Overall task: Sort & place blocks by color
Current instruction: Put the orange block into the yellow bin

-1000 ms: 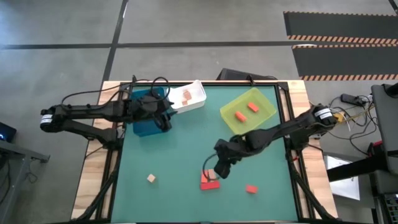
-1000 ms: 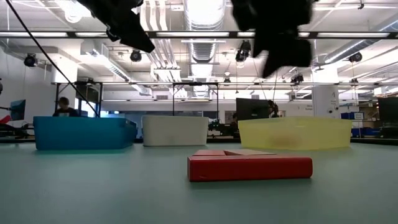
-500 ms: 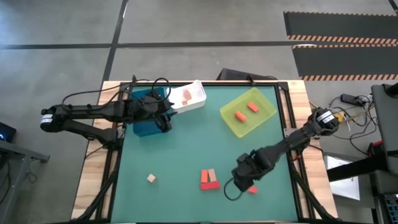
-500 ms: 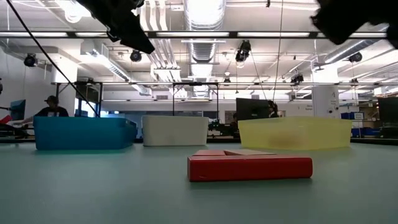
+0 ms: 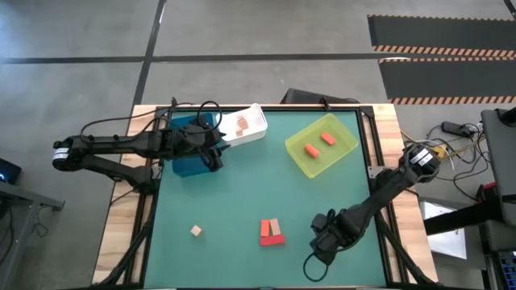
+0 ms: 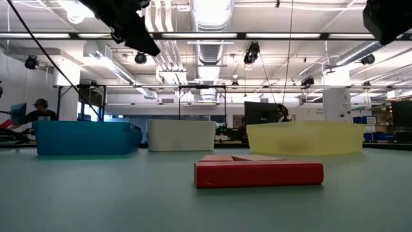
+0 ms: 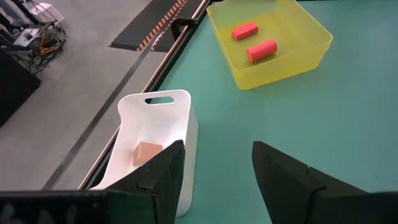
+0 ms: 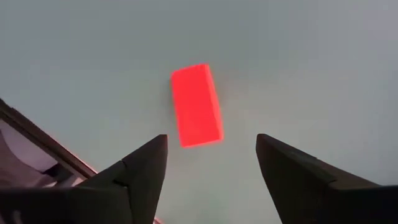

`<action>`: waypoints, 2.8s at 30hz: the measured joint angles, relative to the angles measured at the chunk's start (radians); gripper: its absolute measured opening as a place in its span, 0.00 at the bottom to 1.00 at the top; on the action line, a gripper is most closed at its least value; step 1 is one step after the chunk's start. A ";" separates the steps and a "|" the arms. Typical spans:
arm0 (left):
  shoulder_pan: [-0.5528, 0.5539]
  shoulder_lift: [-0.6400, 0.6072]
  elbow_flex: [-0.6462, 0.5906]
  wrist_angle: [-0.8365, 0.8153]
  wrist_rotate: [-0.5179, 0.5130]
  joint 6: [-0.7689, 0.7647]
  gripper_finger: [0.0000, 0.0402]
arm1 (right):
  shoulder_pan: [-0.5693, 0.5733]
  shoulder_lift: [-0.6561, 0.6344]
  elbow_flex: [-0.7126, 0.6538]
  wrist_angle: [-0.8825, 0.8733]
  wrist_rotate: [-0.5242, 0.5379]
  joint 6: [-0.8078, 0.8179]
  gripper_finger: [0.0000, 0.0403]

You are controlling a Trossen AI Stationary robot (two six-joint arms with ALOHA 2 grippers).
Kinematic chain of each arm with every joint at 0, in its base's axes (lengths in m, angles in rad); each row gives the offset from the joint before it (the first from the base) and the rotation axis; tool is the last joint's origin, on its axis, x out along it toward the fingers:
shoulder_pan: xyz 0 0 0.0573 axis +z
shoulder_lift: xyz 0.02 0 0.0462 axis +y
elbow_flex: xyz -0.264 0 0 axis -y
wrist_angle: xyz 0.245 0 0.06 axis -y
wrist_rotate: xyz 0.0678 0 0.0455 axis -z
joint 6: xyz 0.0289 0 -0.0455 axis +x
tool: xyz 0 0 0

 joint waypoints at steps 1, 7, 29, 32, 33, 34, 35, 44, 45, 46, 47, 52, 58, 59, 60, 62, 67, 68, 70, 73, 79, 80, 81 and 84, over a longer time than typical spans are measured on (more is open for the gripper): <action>0.000 0.000 0.000 0.000 0.000 0.000 0.43 | 0.000 0.013 0.000 0.016 0.000 -0.019 0.59; 0.000 0.000 0.000 0.000 0.000 0.000 0.43 | 0.000 0.098 0.002 0.041 -0.043 -0.073 0.59; 0.000 0.000 0.000 0.001 0.000 0.000 0.43 | 0.000 0.146 0.003 0.089 -0.055 -0.128 0.29; 0.000 0.000 0.000 0.000 0.000 0.000 0.43 | -0.001 0.146 0.003 0.090 -0.056 -0.128 0.29; 0.000 0.000 0.000 0.000 -0.001 0.000 0.43 | -0.001 0.146 0.004 0.089 -0.056 -0.128 0.29; 0.000 0.000 0.000 0.000 0.000 0.000 0.43 | -0.002 0.146 0.007 0.090 -0.055 -0.129 0.29; 0.000 0.000 0.000 0.000 0.000 0.000 0.43 | -0.005 0.146 0.012 0.089 -0.054 -0.133 0.29; 0.000 0.000 0.000 0.000 0.000 -0.001 0.43 | -0.117 0.140 0.119 -0.017 -0.025 -0.256 0.29; 0.000 0.000 0.000 0.001 -0.001 -0.001 0.43 | -0.135 0.140 0.136 -0.037 -0.021 -0.279 0.30; 0.000 0.000 0.000 0.001 -0.001 -0.001 0.43 | -0.154 0.140 0.153 -0.059 -0.015 -0.304 0.30; 0.000 0.000 0.000 0.000 -0.001 -0.001 0.43 | -0.176 0.140 0.170 -0.083 -0.005 -0.332 0.30; 0.000 0.000 0.000 0.000 -0.001 -0.001 0.43 | -0.293 0.140 0.255 -0.150 0.025 -0.479 0.30; 0.000 0.000 0.000 0.000 -0.001 -0.001 0.43 | -0.443 0.140 0.369 -0.200 0.029 -0.686 0.30; 0.000 0.000 0.000 0.000 -0.001 -0.001 0.43 | -0.470 0.140 0.389 -0.208 0.029 -0.720 0.30; 0.000 0.000 0.000 0.000 -0.001 -0.001 0.43 | -0.496 0.140 0.404 -0.218 0.028 -0.756 0.30; 0.000 0.000 0.000 0.000 -0.001 -0.001 0.43 | -0.553 0.140 0.427 -0.243 0.027 -0.818 0.30; 0.000 0.000 0.000 0.000 -0.001 -0.001 0.43 | -0.712 0.140 0.459 -0.289 0.035 -0.963 0.30; 0.000 0.000 0.000 0.000 -0.001 -0.001 0.43 | -0.745 0.140 0.461 -0.300 0.042 -0.990 0.30; 0.000 0.000 0.000 -0.001 -0.001 -0.002 0.43 | -0.812 0.140 0.460 -0.323 0.061 -1.034 0.30; 0.000 0.000 0.000 -0.002 -0.001 -0.007 0.43 | -0.920 0.140 0.443 -0.360 0.081 -1.097 0.30; 0.000 0.000 0.000 -0.012 -0.001 -0.009 0.43 | -1.134 0.140 0.392 -0.363 0.082 -1.190 0.30; 0.000 0.000 0.000 -0.012 -0.001 -0.009 0.43 | -1.167 0.140 0.384 -0.362 0.081 -1.203 0.30; 0.000 0.000 0.000 -0.012 -0.001 -0.009 0.43 | -1.198 0.140 0.377 -0.361 0.081 -1.218 0.30; 0.000 0.000 0.000 -0.012 -0.001 -0.010 0.43 | -1.281 0.140 0.349 -0.361 0.082 -1.242 0.30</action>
